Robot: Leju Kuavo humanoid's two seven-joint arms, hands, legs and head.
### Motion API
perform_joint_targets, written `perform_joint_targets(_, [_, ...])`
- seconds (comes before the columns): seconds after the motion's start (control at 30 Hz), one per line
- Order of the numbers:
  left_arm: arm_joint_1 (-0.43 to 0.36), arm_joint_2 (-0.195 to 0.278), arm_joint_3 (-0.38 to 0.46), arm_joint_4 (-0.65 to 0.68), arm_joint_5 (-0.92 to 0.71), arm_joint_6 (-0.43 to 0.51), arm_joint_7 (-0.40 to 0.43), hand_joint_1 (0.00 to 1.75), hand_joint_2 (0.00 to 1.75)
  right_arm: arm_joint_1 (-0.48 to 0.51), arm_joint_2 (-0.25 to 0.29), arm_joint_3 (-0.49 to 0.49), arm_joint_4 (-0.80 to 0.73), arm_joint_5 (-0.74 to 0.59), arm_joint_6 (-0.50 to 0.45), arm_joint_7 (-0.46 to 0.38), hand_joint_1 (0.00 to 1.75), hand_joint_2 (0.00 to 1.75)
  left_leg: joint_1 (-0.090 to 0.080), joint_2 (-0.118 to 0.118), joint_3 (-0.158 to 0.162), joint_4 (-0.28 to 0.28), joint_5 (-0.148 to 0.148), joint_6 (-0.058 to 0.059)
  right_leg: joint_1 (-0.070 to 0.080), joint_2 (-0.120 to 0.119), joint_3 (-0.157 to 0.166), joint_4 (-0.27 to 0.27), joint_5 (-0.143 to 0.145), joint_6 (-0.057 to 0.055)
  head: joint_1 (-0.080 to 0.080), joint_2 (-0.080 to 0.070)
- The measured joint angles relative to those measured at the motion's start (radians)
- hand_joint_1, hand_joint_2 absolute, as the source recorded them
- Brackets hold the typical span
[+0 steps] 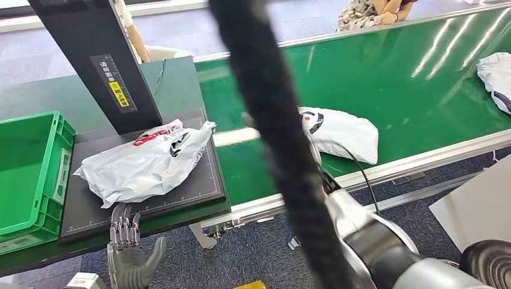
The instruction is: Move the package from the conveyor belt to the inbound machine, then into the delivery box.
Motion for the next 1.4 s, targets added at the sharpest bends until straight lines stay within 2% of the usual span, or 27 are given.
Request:
perform_joint_targets(0.13, [0.023, 0.004, -0.001, -0.008, -0.011, 0.014, 0.000, 0.00, 1.75, 0.351, 0.012, -0.057, -0.198, 0.023, -0.053, -0.082, 0.00, 1.75, 0.000, -0.003, -0.001, -0.001, -0.005, -0.001, 0.000, -0.004, 0.001, 0.000, -0.005, -0.002, 0.000, 0.000])
perform_joint_targets(0.2, [0.031, 0.006, -0.002, -0.008, -0.022, 0.016, 0.000, 0.00, 1.75, 0.473, 0.034, -0.062, -0.272, 0.035, -0.072, -0.092, 0.00, 1.75, 0.000, 0.001, -0.001, -0.001, -0.007, -0.002, 0.000, -0.001, 0.000, 0.001, -0.006, -0.003, 0.000, 0.000])
perform_joint_targets(0.27, [0.035, 0.007, -0.002, -0.007, -0.032, 0.015, 0.000, 0.00, 1.75, 0.549, 0.055, -0.059, -0.315, 0.040, -0.085, -0.090, 0.00, 1.75, 0.000, 0.004, -0.001, -0.001, -0.008, -0.002, 0.001, 0.002, -0.001, 0.001, -0.007, -0.003, 0.000, 0.000])
perform_joint_targets(0.47, [0.044, 0.010, -0.002, -0.002, -0.045, -0.006, 0.000, 0.00, 1.75, 0.647, 0.105, -0.035, -0.376, 0.027, -0.102, -0.081, 0.00, 1.75, 0.000, 0.006, 0.001, -0.001, -0.008, -0.002, 0.000, 0.003, 0.000, 0.000, -0.007, -0.003, 0.000, 0.000])
perform_joint_targets(0.6, [0.044, 0.019, -0.002, 0.003, -0.071, -0.020, 0.025, 0.00, 1.75, 0.667, 0.128, -0.018, -0.386, 0.019, -0.106, -0.085, 0.00, 1.75, 0.000, 0.007, 0.002, -0.001, -0.008, -0.002, 0.000, 0.004, 0.000, 0.000, -0.007, -0.003, 0.000, 0.000])
perform_joint_targets(0.7, [0.018, 0.045, -0.002, 0.021, -0.140, -0.009, 0.062, 0.00, 1.75, 0.669, 0.149, -0.006, -0.381, -0.023, -0.106, -0.104, 0.00, 1.75, 0.000, 0.007, 0.002, -0.001, -0.008, -0.002, 0.000, 0.004, 0.000, 0.000, -0.007, -0.003, 0.000, 0.000])
perform_joint_targets(0.83, [-0.108, 0.113, -0.001, 0.109, -0.213, 0.009, 0.082, 0.00, 0.00, 0.665, 0.175, -0.003, -0.365, -0.067, -0.103, -0.127, 0.00, 1.75, 0.000, 0.006, 0.003, -0.001, -0.006, -0.003, 0.001, 0.004, 0.000, 0.001, -0.006, -0.004, 0.000, 0.000])
perform_joint_targets(0.97, [-0.332, 0.202, -0.012, 0.230, -0.348, 0.062, 0.125, 0.00, 1.75, 0.666, 0.189, -0.002, -0.363, -0.069, -0.081, -0.137, 0.00, 1.75, 0.000, 0.007, 0.002, -0.001, -0.003, -0.004, 0.001, 0.004, 0.000, 0.003, -0.004, -0.006, 0.000, 0.000])
perform_joint_targets(1.07, [-0.521, 0.280, -0.032, 0.329, -0.447, 0.050, 0.189, 0.00, 1.75, 0.665, 0.200, -0.002, -0.360, -0.073, -0.056, -0.141, 0.00, 1.75, 0.001, 0.007, 0.003, -0.001, -0.002, -0.004, 0.001, 0.005, -0.001, 0.003, -0.002, -0.007, -0.001, 0.000])
perform_joint_targets(1.17, [-0.679, 0.337, -0.060, 0.435, -0.491, -0.015, 0.239, 0.00, 1.75, 0.663, 0.211, -0.003, -0.354, -0.081, -0.034, -0.143, 0.00, 1.75, 0.001, 0.007, 0.003, -0.001, -0.001, -0.004, 0.001, 0.005, -0.001, 0.003, -0.002, -0.007, -0.001, 0.000])
perform_joint_targets(1.4, [-0.973, 0.409, -0.135, 0.637, -0.530, -0.205, 0.373, 0.00, 1.75, 0.652, 0.241, -0.009, -0.351, -0.072, 0.004, -0.144, 0.00, 1.75, 0.000, 0.007, 0.002, -0.001, -0.001, -0.005, 0.001, 0.005, -0.002, 0.004, -0.002, -0.007, -0.001, 0.000])
